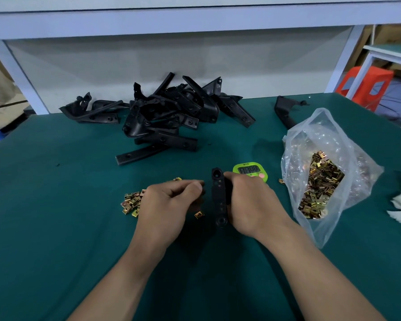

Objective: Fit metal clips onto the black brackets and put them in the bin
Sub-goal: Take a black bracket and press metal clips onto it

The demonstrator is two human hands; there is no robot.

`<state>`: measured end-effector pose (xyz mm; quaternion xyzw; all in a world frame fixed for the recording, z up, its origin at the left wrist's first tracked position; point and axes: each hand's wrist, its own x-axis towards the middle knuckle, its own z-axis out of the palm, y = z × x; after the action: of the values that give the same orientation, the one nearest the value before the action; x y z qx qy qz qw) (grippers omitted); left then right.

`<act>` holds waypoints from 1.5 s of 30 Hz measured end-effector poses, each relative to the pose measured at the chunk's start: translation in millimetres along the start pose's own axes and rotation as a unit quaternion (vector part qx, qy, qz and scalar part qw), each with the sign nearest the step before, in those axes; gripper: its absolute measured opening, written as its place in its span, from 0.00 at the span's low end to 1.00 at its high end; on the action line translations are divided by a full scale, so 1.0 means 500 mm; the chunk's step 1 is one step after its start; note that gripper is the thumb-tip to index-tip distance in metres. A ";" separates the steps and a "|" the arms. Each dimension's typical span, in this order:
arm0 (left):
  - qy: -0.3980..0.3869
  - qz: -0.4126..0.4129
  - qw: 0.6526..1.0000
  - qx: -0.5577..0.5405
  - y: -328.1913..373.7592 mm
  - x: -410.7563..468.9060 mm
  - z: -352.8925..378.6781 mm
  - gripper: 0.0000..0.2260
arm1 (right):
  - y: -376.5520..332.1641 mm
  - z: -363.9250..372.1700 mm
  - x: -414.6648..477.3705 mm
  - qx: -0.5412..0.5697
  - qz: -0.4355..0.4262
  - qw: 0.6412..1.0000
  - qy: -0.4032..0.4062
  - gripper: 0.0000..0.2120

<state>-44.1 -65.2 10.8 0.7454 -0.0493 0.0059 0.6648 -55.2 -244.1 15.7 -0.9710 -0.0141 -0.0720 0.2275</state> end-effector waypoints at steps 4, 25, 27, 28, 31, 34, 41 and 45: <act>-0.019 -0.042 0.999 -0.018 -0.003 0.001 0.002 0.09 | 0.001 0.001 0.001 0.006 0.007 1.000 -0.005 0.09; 0.024 -0.029 0.995 -0.097 0.006 -0.001 0.000 0.20 | -0.004 0.000 0.000 0.020 0.008 1.000 -0.010 0.12; 0.028 -0.026 0.996 -0.085 0.006 -0.002 0.000 0.22 | -0.005 0.000 -0.001 0.017 0.006 1.000 -0.010 0.11; 0.034 -0.024 0.996 -0.083 0.006 -0.001 -0.001 0.22 | -0.005 0.000 -0.001 0.016 0.005 1.000 -0.009 0.11; 0.043 -0.025 0.994 -0.094 0.005 0.000 -0.003 0.23 | -0.007 -0.001 -0.003 0.016 0.004 1.000 -0.005 0.10; 0.026 -0.027 0.993 -0.110 0.004 0.000 -0.004 0.22 | -0.013 -0.002 -0.005 0.008 -0.004 1.000 -0.012 0.12; -0.038 -0.063 0.988 -0.134 0.011 -0.002 -0.006 0.17 | -0.019 -0.019 0.003 -0.041 -0.012 0.997 0.064 0.13; -0.072 -0.082 0.972 -0.208 0.018 -0.008 -0.006 0.13 | -0.024 -0.014 -0.003 -0.051 -0.017 0.997 0.053 0.13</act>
<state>-48.4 -63.2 19.7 0.5905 -0.0354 -0.1127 0.7983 -58.2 -236.2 27.0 -0.9757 -0.0153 -0.1276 0.1772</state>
